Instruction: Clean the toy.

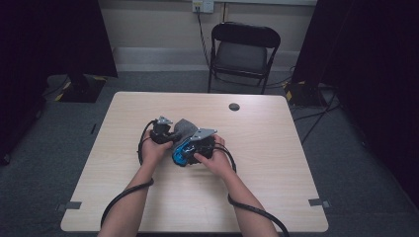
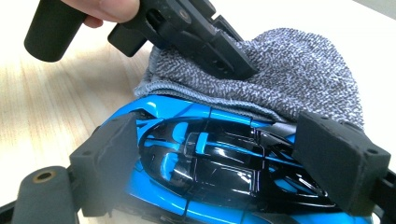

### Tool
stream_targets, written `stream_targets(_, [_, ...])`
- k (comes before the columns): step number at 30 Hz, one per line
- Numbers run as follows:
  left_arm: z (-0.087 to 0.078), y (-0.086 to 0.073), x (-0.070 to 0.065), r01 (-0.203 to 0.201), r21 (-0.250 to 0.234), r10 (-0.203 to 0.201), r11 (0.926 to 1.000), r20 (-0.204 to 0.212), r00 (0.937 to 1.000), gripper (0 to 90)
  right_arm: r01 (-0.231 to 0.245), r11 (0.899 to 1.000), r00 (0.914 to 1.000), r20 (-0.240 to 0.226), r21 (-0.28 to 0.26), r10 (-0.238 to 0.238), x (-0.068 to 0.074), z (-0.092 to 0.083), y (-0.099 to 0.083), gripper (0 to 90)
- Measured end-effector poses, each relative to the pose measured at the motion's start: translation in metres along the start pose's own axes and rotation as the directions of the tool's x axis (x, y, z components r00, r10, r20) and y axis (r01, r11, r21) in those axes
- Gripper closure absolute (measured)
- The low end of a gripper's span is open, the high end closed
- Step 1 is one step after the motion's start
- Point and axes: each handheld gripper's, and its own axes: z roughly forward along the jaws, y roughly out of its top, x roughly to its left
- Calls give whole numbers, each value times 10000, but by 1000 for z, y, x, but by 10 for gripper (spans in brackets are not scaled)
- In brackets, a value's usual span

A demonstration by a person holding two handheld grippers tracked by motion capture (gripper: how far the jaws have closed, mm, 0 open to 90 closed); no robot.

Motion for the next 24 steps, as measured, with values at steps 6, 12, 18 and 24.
stream_targets(6, [-3,-2,0,-12,-3,12,10000,22,10000,763,4,10000,10000,1,3,-4,0,0,0,138])
stream_targets(12, [-7,-4,1,-153,42,153,9999,55,9999,764,-4,10000,10000,6,-25,4,0,0,0,138])
stream_targets(18, [-11,-8,1,-163,-7,163,9999,31,9999,763,-2,10000,10000,2,-41,2,1,0,0,138])
stream_targets(24, [-16,-13,2,-101,-51,101,9999,5,9999,763,2,10000,10000,-13,-19,-2,1,0,0,138])
